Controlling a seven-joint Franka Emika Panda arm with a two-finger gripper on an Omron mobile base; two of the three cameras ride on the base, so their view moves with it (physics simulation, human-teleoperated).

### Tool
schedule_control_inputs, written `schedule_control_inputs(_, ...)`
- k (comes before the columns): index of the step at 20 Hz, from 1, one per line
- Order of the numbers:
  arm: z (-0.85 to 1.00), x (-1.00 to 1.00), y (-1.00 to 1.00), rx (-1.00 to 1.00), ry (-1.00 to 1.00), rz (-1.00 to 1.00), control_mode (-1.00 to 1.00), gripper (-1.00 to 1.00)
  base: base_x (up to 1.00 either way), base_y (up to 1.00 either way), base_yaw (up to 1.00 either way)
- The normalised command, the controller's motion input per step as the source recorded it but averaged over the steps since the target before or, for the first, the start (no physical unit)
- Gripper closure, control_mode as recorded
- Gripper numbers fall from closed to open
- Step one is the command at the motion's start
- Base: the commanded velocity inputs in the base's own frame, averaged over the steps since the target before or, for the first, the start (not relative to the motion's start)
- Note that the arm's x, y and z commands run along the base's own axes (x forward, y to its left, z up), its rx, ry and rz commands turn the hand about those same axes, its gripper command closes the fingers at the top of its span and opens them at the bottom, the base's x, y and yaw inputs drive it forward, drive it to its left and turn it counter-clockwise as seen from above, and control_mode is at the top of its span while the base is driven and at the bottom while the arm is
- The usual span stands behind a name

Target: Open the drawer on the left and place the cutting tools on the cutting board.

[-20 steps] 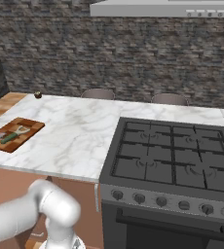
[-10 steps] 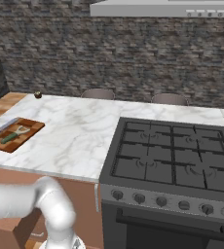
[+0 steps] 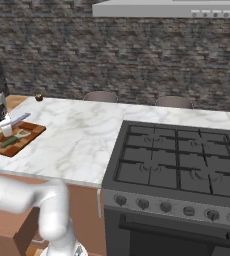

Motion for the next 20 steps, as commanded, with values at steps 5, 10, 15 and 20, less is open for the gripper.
schedule_control_inputs(5,0.00,0.04,0.13,-0.01,0.00,0.00,-1.00,1.00,0.00,0.00,0.00)
schedule_control_inputs(10,-0.01,0.02,0.25,0.00,0.00,0.00,-1.00,1.00,0.00,0.00,0.00)
schedule_control_inputs(15,-0.30,0.03,0.32,0.00,0.00,0.00,-1.00,1.00,0.00,0.00,0.00)
schedule_control_inputs(20,-0.60,0.01,0.06,-0.03,-0.01,0.01,-1.00,1.00,0.00,0.00,0.00)
